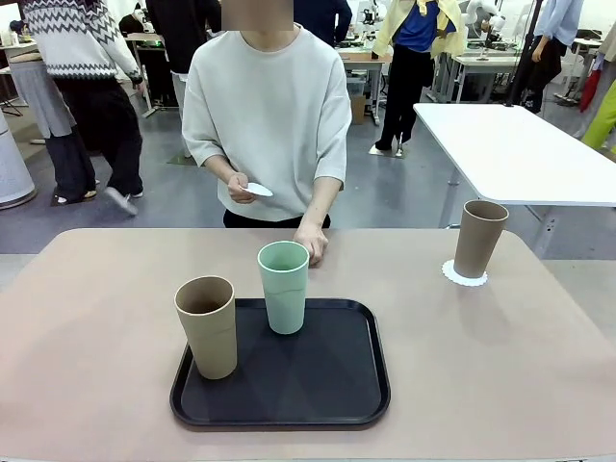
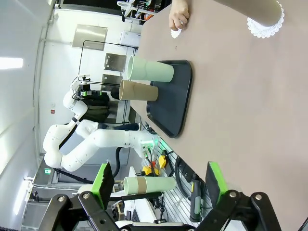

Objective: Place coasters on the table and set cups on them.
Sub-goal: Take one Reusable plastic cup from the Flat Tray and place it on a coaster set by the human.

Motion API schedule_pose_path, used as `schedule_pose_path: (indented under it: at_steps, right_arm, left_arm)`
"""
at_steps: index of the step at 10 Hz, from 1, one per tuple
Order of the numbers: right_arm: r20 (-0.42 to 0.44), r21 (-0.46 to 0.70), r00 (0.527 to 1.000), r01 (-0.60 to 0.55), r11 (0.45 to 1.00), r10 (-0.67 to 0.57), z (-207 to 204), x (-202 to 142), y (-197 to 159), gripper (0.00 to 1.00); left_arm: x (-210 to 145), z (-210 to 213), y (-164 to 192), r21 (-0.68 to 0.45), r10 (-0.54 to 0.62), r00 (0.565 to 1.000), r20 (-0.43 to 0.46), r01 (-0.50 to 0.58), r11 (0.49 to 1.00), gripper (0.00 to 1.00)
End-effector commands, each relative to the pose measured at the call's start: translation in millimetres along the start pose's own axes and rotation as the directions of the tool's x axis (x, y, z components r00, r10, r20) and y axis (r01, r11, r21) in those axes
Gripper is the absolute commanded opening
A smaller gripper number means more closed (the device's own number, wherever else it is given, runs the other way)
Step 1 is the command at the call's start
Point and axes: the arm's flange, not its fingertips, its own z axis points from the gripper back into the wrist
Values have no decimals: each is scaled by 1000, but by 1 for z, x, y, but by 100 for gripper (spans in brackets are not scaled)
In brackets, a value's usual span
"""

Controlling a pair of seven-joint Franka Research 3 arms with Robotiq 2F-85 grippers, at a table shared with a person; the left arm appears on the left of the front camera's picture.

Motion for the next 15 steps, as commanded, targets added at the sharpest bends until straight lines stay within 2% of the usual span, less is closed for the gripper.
schedule_pose_path:
  at_steps: [1, 7, 8, 9, 10, 12, 13, 14, 15]
  right_arm:
    - [0, 12, 1000, 20, 1000, -20, 1, -1, 1, 100]
    - [0, 12, 1000, 20, 1000, -20, 1, -1, 1, 100]
    - [0, 0, 1000, 0, 1000, 0, 0, 0, 0, 100]
    - [-53, -64, 994, -100, 993, 97, -11, 12, 13, 100]
    - [-117, -127, 968, -235, 964, 221, -25, 25, 40, 100]
    - [-252, -273, 913, -386, 881, 322, -61, 54, 114, 100]
    - [-333, -288, 860, -484, 826, 387, -85, 64, 154, 100]
    - [-408, -275, 788, -588, 761, 461, -115, 67, 190, 100]
    - [-459, -270, 706, -689, 673, 539, -156, 69, 216, 100]
  left_arm:
    - [-1, 2, 0, -12, -8, 1000, 4, 8, 1000, 100]
    - [-1, 2, 0, -12, -8, 1000, 4, 8, 1000, 100]
    - [-1, 2, 0, -12, -8, 1000, 4, 8, 1000, 100]
    - [-1, 2, 0, -12, -8, 1000, 4, 8, 1000, 100]
    - [-1, 2, 0, -12, -8, 1000, 4, 8, 1000, 100]
    - [-1, 2, 0, -12, -8, 1000, 4, 8, 1000, 100]
    - [-1, 2, 0, -12, -8, 1000, 4, 8, 1000, 100]
    - [-1, 2, 0, -12, -8, 1000, 4, 8, 1000, 100]
    - [-1, 2, 0, -12, -8, 1000, 4, 8, 1000, 100]
